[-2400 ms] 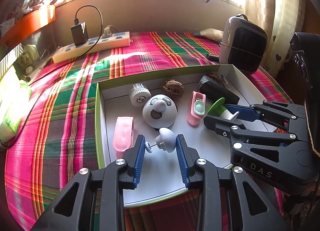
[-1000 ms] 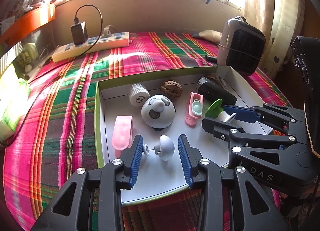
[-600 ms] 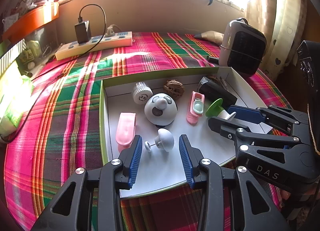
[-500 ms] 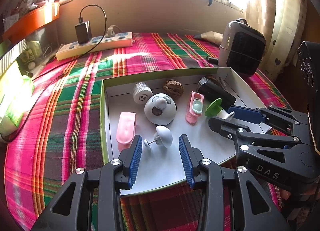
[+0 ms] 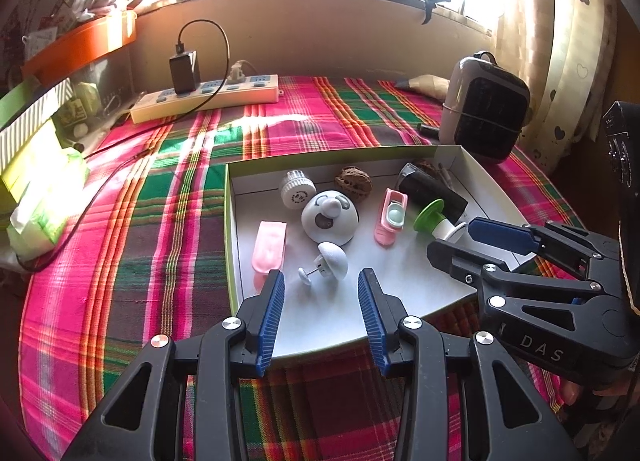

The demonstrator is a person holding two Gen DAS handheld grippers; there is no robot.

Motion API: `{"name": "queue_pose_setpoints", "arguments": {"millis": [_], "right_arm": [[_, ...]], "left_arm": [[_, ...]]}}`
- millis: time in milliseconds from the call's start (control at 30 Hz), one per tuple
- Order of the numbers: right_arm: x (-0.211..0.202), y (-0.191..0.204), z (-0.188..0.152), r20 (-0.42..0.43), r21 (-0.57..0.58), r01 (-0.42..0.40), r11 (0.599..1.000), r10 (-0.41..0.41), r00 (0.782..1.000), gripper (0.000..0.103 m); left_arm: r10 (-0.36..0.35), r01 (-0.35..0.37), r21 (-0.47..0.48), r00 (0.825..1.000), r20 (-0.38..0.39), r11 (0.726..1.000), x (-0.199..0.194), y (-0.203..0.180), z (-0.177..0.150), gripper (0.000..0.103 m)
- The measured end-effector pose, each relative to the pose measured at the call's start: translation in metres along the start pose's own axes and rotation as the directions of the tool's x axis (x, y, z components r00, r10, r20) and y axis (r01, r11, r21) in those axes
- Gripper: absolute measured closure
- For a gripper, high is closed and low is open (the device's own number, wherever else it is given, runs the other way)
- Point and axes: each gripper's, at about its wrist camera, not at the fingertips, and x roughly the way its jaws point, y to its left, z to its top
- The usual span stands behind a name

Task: Organize objects
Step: 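Lift both open grippers out of the tray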

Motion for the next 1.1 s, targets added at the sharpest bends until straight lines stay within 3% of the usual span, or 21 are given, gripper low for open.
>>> {"name": "queue_pose_setpoints", "arguments": {"millis": [833,1100], "right_arm": [[-0.041,0.010,-0.016,0.070,0.017,0.016,1.000,-0.017,0.997,0.054],[-0.047,0.012,-0.035,0.043,0.040,0.033,0.999,-0.035,0.998,0.054]], "left_arm": [[0.037,-0.037,-0.008,0.999,0.039,0.999,-0.037,-0.007,-0.020,0.066],[0.059,-0.059,-0.027,0.998,0.014,0.998,-0.042,-0.009,-0.037,0.066]]}}
